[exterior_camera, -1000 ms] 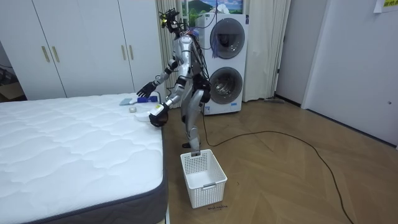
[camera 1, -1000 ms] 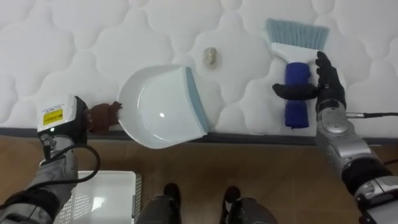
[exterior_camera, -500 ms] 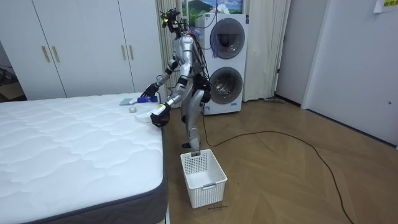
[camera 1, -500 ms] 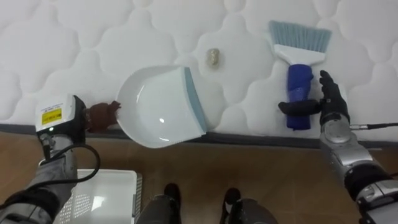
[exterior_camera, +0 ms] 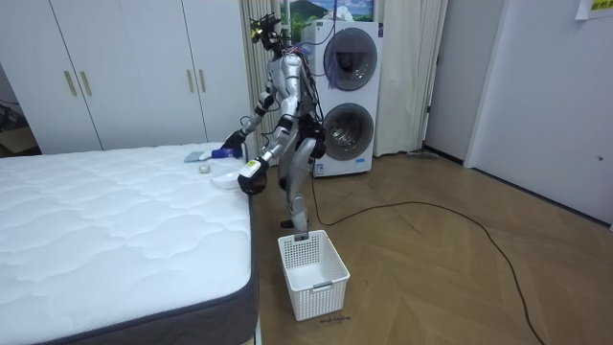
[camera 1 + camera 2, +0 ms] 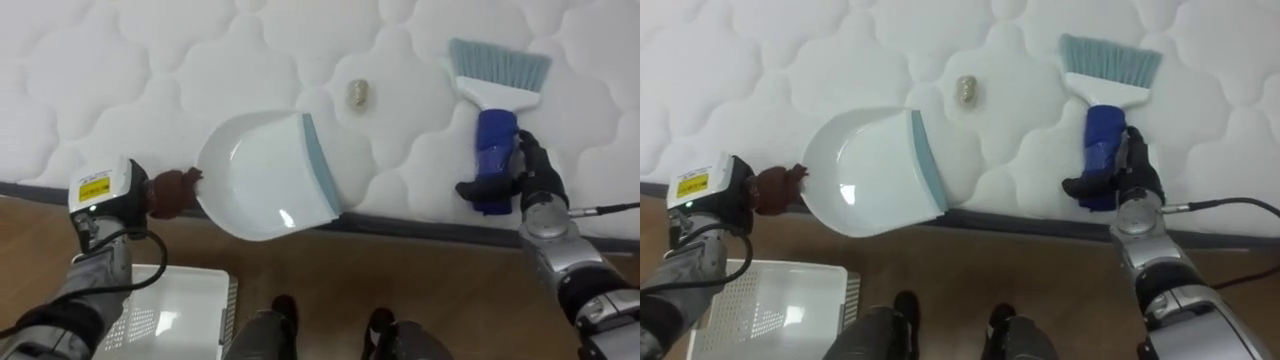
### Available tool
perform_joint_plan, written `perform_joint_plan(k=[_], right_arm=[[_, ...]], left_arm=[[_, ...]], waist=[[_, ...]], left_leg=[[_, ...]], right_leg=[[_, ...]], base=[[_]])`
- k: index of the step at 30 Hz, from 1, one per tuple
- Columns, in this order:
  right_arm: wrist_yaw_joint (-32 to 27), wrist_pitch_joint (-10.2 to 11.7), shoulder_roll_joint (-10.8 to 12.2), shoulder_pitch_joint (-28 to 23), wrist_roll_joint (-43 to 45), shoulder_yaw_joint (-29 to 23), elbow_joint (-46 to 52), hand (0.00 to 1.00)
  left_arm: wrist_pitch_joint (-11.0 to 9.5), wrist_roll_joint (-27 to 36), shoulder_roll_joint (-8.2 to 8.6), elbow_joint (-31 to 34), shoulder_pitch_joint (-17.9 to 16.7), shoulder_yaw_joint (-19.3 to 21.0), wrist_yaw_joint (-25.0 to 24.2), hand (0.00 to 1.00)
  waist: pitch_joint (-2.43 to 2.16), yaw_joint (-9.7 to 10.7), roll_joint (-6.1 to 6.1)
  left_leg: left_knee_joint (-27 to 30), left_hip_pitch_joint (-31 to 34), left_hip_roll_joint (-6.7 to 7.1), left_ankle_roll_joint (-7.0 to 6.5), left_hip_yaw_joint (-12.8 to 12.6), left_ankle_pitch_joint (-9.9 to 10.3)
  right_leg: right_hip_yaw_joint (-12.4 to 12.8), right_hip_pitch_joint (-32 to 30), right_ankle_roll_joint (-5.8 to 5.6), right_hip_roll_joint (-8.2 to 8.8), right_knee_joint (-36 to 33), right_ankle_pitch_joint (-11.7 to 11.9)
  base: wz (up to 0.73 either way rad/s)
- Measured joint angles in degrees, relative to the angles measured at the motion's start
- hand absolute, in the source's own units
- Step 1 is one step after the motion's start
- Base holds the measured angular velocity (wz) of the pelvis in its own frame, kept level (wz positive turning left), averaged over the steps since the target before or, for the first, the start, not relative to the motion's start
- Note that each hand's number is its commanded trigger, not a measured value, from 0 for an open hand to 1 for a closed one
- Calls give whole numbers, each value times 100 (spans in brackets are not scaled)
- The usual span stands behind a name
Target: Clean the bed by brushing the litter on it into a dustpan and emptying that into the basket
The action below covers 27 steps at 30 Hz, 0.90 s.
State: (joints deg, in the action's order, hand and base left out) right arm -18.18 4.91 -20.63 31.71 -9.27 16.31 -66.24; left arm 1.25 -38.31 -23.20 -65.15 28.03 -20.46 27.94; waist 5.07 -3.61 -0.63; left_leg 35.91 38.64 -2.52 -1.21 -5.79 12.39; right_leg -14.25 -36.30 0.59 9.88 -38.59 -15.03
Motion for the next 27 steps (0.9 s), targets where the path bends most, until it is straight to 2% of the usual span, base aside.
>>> perform_joint_plan(k=[3, 4, 5, 10, 13, 15, 17, 20, 27], right_arm=[[-46, -3, -4, 54, 193, 3, -58, 0], [-52, -1, -4, 57, 233, 4, -61, 15], [-63, -2, -4, 57, 298, 24, -68, 100], [-146, -79, -26, 88, 497, 58, -139, 100], [-252, -95, -191, 119, 558, 64, -178, 100], [-259, -167, -392, 205, 572, 101, -196, 100], [-307, -260, -447, 281, 571, 100, -274, 100], [-409, -420, -474, 311, 575, 112, -300, 100], [-371, -504, -469, 160, 557, 256, -304, 100]], left_arm=[[6, 6, -1, 1, 28, 0, 0, 100], [8, 6, -1, 1, 39, 0, 0, 100], [9, 8, 0, 1, 45, -1, 0, 100], [23, 11, 1, 2, 131, -25, 1, 100], [98, 51, 16, 3, 141, -25, 2, 100], [167, 60, 52, 24, 143, -25, 3, 100], [227, 60, 94, 66, 142, -25, 4, 100], [256, 62, 140, 102, 142, -25, 5, 100], [251, 60, 164, 101, 142, -24, 11, 100]], waist=[[4, -1, 16], [7, -1, 21], [13, 4, 31], [20, 6, 42], [18, 3, 46], [14, -2, 75], [13, -27, 77], [11, -36, 78], [9, -36, 79]], left_leg=[[3, 62, 5, -2, -3, -1], [9, 81, 5, -2, -2, -1], [19, 100, 4, -2, 4, 0], [38, 150, 14, -3, 53, 1], [64, 211, 22, -4, 76, 1], [85, 273, 24, -2, 108, -1], [83, 286, 24, 1, 109, -3], [91, 281, 22, 8, 117, -5], [122, 279, 10, 11, 122, -4]], right_leg=[[-5, -67, 0, 11, -17, -1], [-8, -84, 0, 11, -20, -1], [-20, -92, 0, 13, -20, -1], [-58, -101, -5, 10, -7, -4], [-58, -160, -5, 11, -28, -4], [-88, -196, -4, 9, -38, -4], [-92, -211, 5, 9, -50, -10], [-108, -208, 14, 9, -88, -27], [-113, -195, 15, 4, -119, -26]], base=[[0], [0], [0], [4], [0], [4], [4], [6], [1]])
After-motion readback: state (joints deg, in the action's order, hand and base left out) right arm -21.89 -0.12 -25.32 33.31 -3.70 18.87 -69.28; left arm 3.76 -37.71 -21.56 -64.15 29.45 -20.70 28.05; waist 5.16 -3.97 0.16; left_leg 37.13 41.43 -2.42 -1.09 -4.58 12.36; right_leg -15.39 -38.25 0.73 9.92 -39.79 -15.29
